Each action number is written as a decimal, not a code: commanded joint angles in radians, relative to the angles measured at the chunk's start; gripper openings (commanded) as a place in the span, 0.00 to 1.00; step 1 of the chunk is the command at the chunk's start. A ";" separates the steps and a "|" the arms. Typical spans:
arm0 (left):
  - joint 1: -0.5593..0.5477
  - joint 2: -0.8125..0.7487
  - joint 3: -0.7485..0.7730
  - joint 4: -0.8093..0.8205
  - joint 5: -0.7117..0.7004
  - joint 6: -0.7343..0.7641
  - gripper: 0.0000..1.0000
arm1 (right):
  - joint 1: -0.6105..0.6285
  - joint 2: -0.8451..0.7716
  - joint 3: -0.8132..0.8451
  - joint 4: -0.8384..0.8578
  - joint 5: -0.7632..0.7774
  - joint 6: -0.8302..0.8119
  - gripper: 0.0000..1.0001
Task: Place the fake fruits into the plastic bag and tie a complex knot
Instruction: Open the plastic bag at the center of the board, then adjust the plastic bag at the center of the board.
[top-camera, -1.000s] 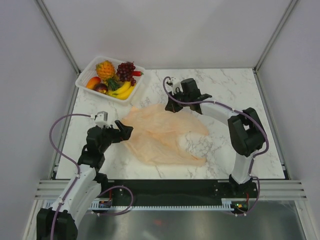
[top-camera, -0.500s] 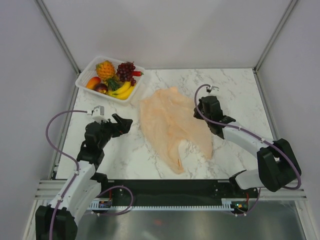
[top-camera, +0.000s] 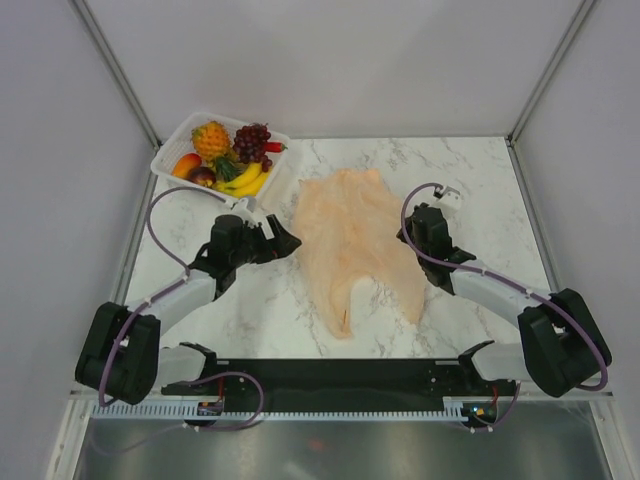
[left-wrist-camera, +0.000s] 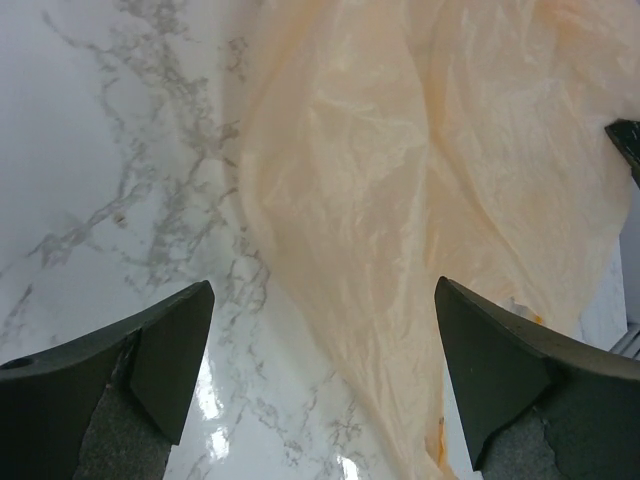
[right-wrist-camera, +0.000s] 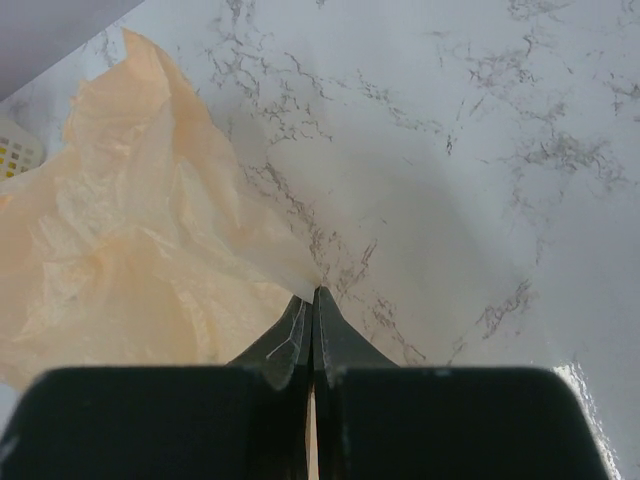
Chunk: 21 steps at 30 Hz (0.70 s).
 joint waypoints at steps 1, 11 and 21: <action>-0.052 0.073 0.086 0.058 -0.034 0.006 1.00 | 0.006 -0.030 -0.021 0.073 0.047 0.007 0.00; -0.120 0.233 0.118 0.109 -0.097 -0.053 0.97 | 0.004 -0.076 -0.064 0.096 0.097 0.024 0.00; -0.178 0.414 0.253 0.113 -0.046 -0.068 0.60 | 0.004 -0.076 -0.075 0.099 0.126 0.038 0.00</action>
